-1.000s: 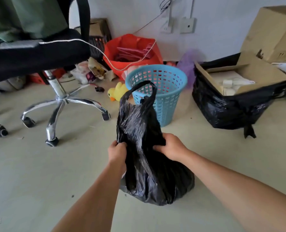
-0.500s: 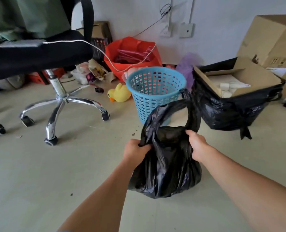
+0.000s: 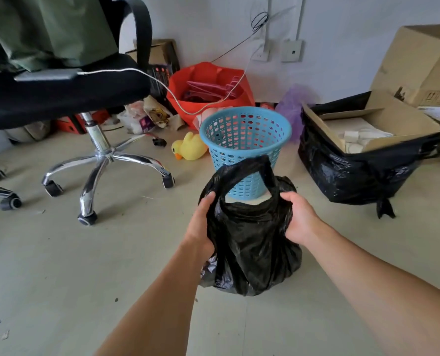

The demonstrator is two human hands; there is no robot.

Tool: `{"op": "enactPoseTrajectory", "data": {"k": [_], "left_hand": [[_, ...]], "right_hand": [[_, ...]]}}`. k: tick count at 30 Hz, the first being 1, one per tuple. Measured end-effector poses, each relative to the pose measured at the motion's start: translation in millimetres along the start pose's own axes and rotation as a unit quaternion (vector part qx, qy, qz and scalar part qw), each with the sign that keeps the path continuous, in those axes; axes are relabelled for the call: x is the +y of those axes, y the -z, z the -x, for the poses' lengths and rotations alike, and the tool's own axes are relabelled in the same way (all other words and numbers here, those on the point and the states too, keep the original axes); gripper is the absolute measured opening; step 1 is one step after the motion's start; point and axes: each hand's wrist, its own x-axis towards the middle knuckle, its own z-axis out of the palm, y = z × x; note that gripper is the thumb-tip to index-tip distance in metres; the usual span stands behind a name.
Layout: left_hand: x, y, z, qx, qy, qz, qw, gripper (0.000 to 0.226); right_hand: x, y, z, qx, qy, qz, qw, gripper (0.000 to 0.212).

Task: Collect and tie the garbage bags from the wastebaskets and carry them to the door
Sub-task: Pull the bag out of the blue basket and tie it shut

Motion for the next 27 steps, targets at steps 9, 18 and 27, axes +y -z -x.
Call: {"op": "enactPoseTrajectory", "data": {"k": [9, 18, 27], "left_hand": [[-7.5, 3.6, -18.3, 0.094, -0.002, 0.007, 0.996, 0.034], [-9.5, -11.6, -2.5, -0.059, 0.026, -0.071, 0.995, 0.037], [-13.0, -10.8, -6.3, 0.018, -0.058, -0.575, 0.816, 0.028]], "right_hand": [[0.8, -12.2, 6.0, 0.036, 0.023, 0.038, 0.998, 0.016], [17.3, -4.5, -1.9, 0.101, -0.006, 0.377, 0.921, 0.035], [5.6, 5.0, 4.9, -0.075, -0.018, 0.384, 0.92, 0.011]]}}
